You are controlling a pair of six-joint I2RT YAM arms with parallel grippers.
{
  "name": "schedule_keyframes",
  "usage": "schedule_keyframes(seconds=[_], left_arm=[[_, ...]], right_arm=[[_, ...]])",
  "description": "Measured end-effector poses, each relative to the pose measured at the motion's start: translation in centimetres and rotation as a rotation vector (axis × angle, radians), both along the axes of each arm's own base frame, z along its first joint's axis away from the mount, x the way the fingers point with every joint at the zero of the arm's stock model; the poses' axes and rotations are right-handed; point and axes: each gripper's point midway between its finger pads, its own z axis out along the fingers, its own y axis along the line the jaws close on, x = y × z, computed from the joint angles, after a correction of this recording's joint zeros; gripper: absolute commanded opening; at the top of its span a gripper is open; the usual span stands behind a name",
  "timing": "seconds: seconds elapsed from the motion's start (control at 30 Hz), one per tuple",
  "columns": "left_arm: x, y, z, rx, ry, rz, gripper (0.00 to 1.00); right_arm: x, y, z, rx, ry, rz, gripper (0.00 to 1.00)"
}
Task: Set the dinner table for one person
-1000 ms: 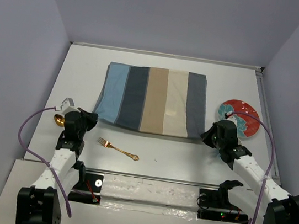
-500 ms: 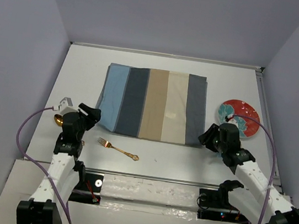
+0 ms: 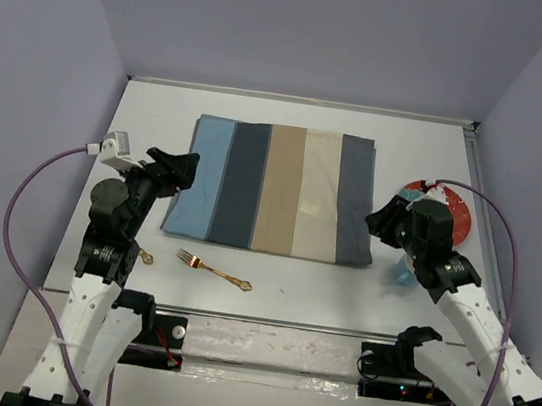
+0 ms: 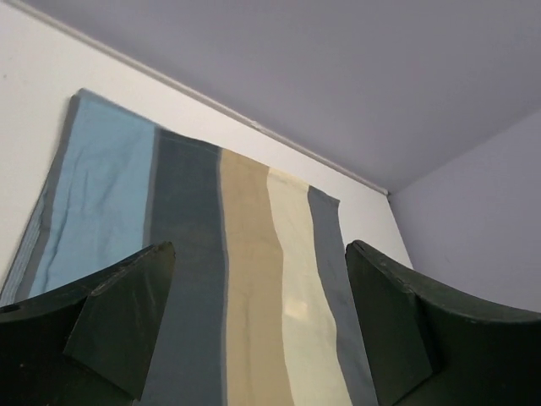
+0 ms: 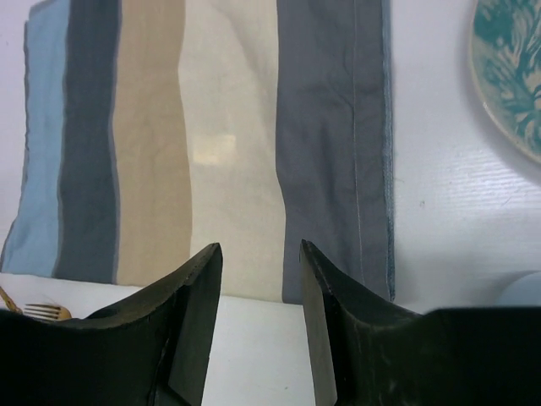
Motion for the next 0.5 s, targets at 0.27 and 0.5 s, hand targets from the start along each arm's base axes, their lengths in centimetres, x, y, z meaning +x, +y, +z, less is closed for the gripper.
schedule_keyframes(seconds=[0.27, 0.5], left_arm=[[-2.9, -4.4, 2.5, 0.206, -0.075, -0.228, 0.99], [-7.7, -8.9, 1.1, 0.321, -0.124, -0.482, 0.99]], right_arm=[[-1.2, -3.1, 1.9, -0.08, -0.012, -0.118, 0.76], [-3.9, -7.2, 1.7, -0.186, 0.075, -0.29, 0.73]])
